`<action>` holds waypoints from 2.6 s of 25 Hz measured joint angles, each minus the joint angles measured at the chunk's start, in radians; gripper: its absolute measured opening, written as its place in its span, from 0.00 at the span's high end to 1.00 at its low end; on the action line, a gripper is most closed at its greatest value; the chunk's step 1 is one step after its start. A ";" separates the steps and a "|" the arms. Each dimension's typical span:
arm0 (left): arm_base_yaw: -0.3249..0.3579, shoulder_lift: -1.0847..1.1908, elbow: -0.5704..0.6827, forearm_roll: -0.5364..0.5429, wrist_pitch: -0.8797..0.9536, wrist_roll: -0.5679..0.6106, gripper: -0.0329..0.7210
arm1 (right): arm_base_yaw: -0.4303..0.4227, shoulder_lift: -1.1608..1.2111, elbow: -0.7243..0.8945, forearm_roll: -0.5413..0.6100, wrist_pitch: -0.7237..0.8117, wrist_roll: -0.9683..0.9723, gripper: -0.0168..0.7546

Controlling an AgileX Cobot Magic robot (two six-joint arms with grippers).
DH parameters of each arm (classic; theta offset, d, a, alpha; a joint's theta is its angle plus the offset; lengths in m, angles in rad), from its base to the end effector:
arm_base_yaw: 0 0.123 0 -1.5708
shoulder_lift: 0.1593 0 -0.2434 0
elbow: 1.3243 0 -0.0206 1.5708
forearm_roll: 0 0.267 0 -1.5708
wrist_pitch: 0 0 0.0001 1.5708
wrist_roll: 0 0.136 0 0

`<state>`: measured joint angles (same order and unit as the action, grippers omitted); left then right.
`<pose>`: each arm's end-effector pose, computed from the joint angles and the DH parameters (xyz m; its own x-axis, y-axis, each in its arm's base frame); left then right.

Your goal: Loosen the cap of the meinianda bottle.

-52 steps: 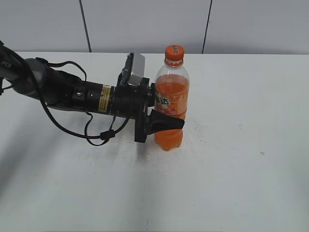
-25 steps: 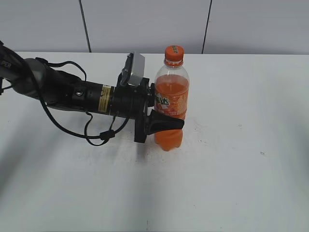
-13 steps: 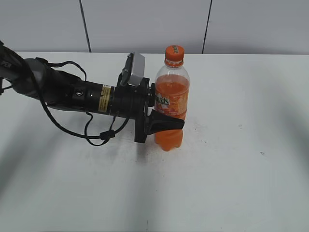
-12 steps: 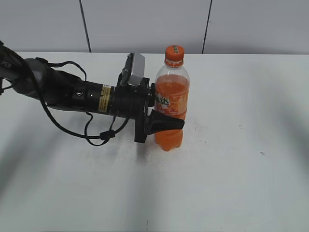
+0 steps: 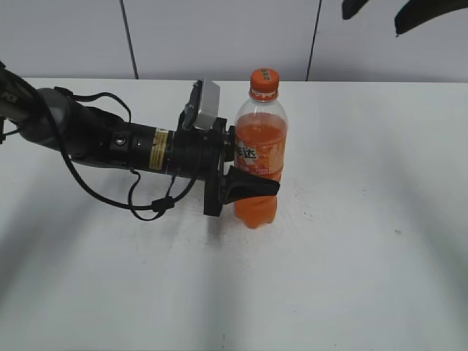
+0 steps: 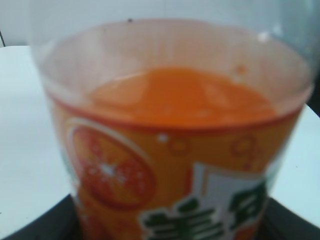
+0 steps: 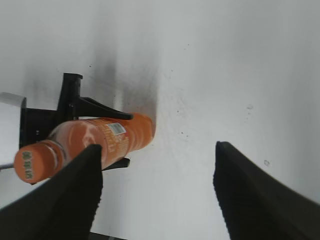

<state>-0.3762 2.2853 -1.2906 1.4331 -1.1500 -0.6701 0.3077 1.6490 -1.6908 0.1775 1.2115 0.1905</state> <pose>0.3408 -0.2668 0.0482 0.0118 0.2446 -0.9695 0.9999 -0.0091 0.0099 0.3581 0.1374 0.2962 -0.9061 -0.0284 -0.4221 -0.1509 0.9538 0.2597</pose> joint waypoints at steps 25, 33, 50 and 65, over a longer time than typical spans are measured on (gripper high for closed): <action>0.000 0.000 0.000 0.000 0.000 0.000 0.40 | 0.337 0.172 -0.102 -0.125 0.004 0.326 0.29; 0.000 0.000 0.000 0.000 0.000 0.000 0.40 | 0.340 0.195 -0.102 -0.148 0.005 0.328 0.29; 0.000 0.000 0.000 0.000 0.000 0.000 0.40 | 0.340 0.203 -0.104 -0.154 0.005 0.316 0.63; 0.000 0.000 0.000 0.003 0.000 -0.001 0.40 | 0.340 0.204 -0.105 -0.150 0.006 -0.295 0.63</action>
<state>-0.3762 2.2853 -1.2906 1.4357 -1.1499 -0.6712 0.6479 1.8532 -1.7961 0.0274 1.2172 -0.1046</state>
